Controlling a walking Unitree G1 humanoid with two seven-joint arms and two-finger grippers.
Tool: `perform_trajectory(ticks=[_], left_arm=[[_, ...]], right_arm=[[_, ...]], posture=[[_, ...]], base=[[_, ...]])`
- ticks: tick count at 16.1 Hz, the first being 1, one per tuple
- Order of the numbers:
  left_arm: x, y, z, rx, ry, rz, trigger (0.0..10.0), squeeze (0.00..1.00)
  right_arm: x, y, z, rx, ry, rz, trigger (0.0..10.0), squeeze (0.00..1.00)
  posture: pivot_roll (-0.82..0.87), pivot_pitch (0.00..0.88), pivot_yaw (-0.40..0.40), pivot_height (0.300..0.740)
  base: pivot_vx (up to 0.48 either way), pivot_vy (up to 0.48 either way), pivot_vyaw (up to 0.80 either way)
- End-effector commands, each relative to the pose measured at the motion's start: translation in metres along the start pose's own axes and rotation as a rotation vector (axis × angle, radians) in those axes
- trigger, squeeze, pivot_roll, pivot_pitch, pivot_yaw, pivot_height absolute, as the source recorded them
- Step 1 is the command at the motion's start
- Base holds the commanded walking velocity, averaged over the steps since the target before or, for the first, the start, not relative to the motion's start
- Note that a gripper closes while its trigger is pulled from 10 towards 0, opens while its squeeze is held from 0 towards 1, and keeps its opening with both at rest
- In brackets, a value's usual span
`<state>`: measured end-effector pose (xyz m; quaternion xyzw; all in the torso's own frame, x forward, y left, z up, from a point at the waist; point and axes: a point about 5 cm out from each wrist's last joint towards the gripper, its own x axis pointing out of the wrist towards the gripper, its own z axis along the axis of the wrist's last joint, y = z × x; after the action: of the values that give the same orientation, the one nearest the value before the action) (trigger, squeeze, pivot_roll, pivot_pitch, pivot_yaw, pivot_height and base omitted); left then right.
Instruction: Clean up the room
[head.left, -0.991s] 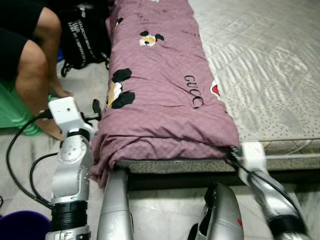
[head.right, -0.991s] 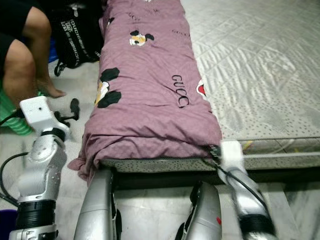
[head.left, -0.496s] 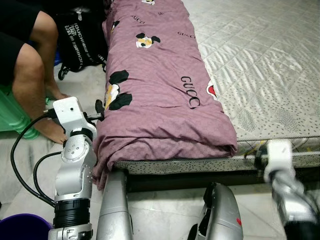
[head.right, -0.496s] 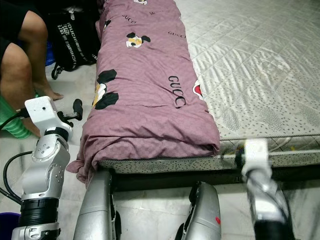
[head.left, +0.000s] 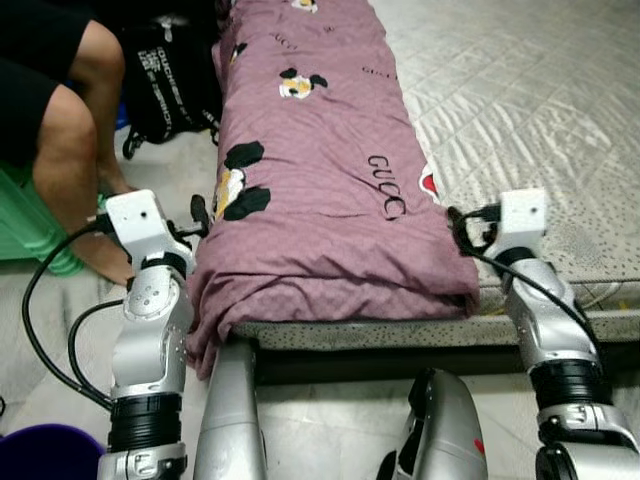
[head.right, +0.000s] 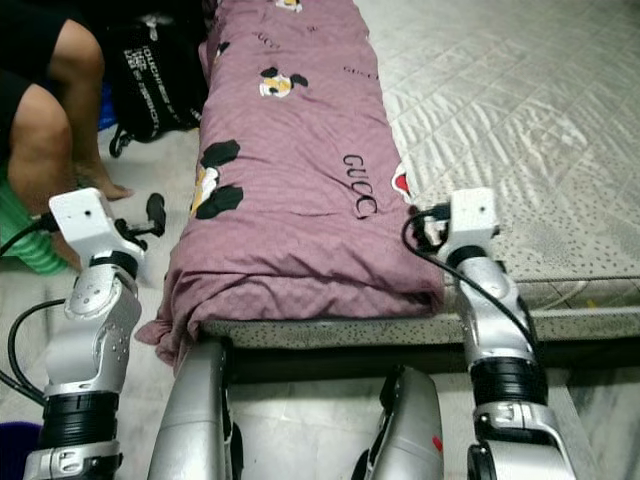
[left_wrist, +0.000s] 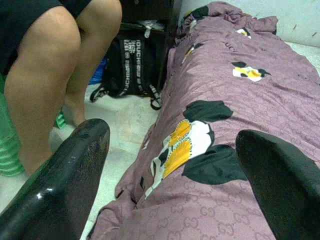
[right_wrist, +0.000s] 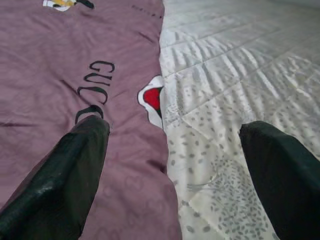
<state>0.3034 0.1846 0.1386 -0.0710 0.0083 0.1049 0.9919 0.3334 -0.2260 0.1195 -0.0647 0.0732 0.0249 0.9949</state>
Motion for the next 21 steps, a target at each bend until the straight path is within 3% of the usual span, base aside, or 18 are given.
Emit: perform_trajectory(ticks=[1, 2, 3, 6, 9, 11, 13, 16, 18, 21], left_arm=[[-0.002, 0.001, 0.0, 0.005, -0.001, 0.012, 10.0, 0.0], [-0.002, 0.003, -0.001, 0.006, 0.0, 0.02, 10.0, 0.0], [-0.001, 0.004, -0.001, 0.007, 0.001, 0.022, 10.0, 0.0], [0.003, 0.004, -0.004, 0.009, 0.012, 0.019, 10.0, 0.0], [0.009, 0.0, -0.002, 0.008, 0.007, 0.008, 10.0, 0.0], [0.012, -0.001, 0.001, 0.005, -0.008, 0.005, 10.0, 0.0], [0.015, 0.0, 0.003, 0.007, -0.017, 0.006, 10.0, 0.0], [0.019, 0.005, 0.004, 0.013, -0.025, 0.013, 10.0, 0.0], [0.021, 0.008, 0.006, 0.014, -0.039, 0.026, 10.0, 0.0], [0.026, 0.007, 0.008, 0.011, -0.047, 0.026, 10.0, 0.0]], right_arm=[[0.002, 0.019, -0.012, 0.024, 0.08, 0.126, 10.0, 1.0], [-0.005, 0.037, -0.039, 0.04, 0.227, 0.25, 10.0, 1.0], [-0.014, 0.04, -0.059, 0.037, 0.331, 0.28, 10.0, 1.0], [-0.029, 0.029, -0.092, 0.073, 0.493, 0.256, 10.0, 1.0], [-0.026, 0.016, -0.087, 0.038, 0.447, 0.165, 10.0, 1.0], [-0.014, 0.011, -0.063, 0.059, 0.313, 0.119, 10.0, 1.0], [-0.01, 0.007, -0.054, -0.023, 0.278, 0.139, 10.0, 1.0], [-0.023, -0.014, -0.07, -0.113, 0.358, 0.168, 10.0, 1.0], [-0.052, -0.038, -0.098, -0.212, 0.486, 0.169, 10.0, 1.0], [-0.07, -0.05, -0.114, -0.265, 0.573, 0.165, 10.0, 1.0]], posture=[[0.07, 0.019, -0.014, 0.526], [0.07, 0.019, -0.014, 0.526], [0.07, 0.017, -0.011, 0.526], [0.05, 0.001, -0.003, 0.526], [0.05, 0.0, 0.002, 0.526], [0.04, 0.0, 0.003, 0.526], [0.04, 0.0, 0.003, 0.526], [0.04, 0.0, 0.0, 0.526], [0.03, 0.0, -0.002, 0.526], [0.01, 0.0, 0.001, 0.526]], base=[[0.0, 0.0, 0.0], [0.0, 0.0, 0.0], [0.0, 0.0, 0.0], [0.0, 0.0, 0.0], [0.0, 0.0, 0.0], [0.0, 0.0, 0.0], [0.0, 0.0, 0.0], [0.0, 0.0, 0.0], [0.0, 0.0, 0.0], [0.0, 0.0, 0.0]])
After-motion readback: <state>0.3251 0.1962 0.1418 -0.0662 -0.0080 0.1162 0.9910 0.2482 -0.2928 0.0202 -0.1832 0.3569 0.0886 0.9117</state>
